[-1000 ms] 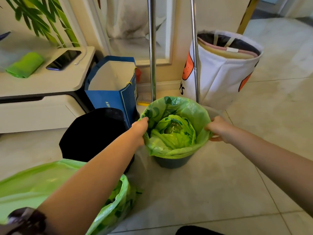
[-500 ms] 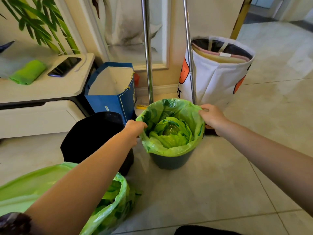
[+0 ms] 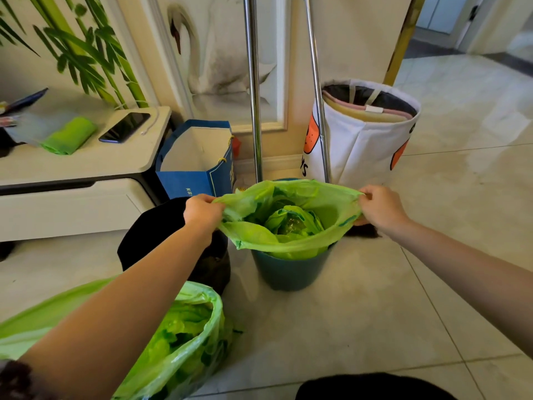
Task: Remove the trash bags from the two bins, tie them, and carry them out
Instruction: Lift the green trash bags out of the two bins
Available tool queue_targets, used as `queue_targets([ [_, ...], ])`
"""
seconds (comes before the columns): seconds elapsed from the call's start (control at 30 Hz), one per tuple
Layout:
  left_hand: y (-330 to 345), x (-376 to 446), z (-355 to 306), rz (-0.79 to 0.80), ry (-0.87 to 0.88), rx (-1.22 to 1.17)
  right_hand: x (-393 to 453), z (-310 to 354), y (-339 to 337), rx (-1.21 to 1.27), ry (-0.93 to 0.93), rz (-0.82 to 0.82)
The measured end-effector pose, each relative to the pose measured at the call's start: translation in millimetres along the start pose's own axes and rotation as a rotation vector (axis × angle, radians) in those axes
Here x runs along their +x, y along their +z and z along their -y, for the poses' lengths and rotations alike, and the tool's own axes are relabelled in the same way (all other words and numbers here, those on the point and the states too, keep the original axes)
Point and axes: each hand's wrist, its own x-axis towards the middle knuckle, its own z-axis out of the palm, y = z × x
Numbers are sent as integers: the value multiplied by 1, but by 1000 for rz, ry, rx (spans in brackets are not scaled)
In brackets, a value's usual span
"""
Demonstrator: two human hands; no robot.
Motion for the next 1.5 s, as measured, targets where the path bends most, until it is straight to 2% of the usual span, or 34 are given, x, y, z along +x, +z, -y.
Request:
queue_targets([
  [0.1, -18, 1, 4, -41, -45, -6, -1, -12, -12, 32, 87, -6],
  [0.27, -30, -7, 4, 27, -131, -20, -11, -10, -26, 63, 139, 18],
  [0.43, -28, -15, -10, 123, -61, -139, -9, 9, -24, 399, 240, 77],
  [0.57, -27, -19, -35, 110, 17, -285, 6, 24, -31, 619, 318, -52],
  [0.63, -30, -19, -45, 110, 33, -333, 10, 30, -34, 641, 323, -102],
  [0.73, -37, -18, -65, 98, 86, -391, 13, 55, -45, 664, 230, -122],
  [0.8, -79, -54, -90, 95, 196, -451, -23, 95, -72, 713, 93, -113],
  [0.9, -85, -57, -107, 92, 261, -501, -24, 114, -76, 705, -32, -125],
  [1.07, -88, -64, -122, 94, 298, -521, -24, 124, -81, 669, -88, -208],
  [1.2, -104, -91, -137, 40, 457, -410, -39, 133, -93, 648, -208, -300],
  [1.5, -138, -168, -161, 92, 559, -535, -110, 167, -133, 648, -402, -393],
])
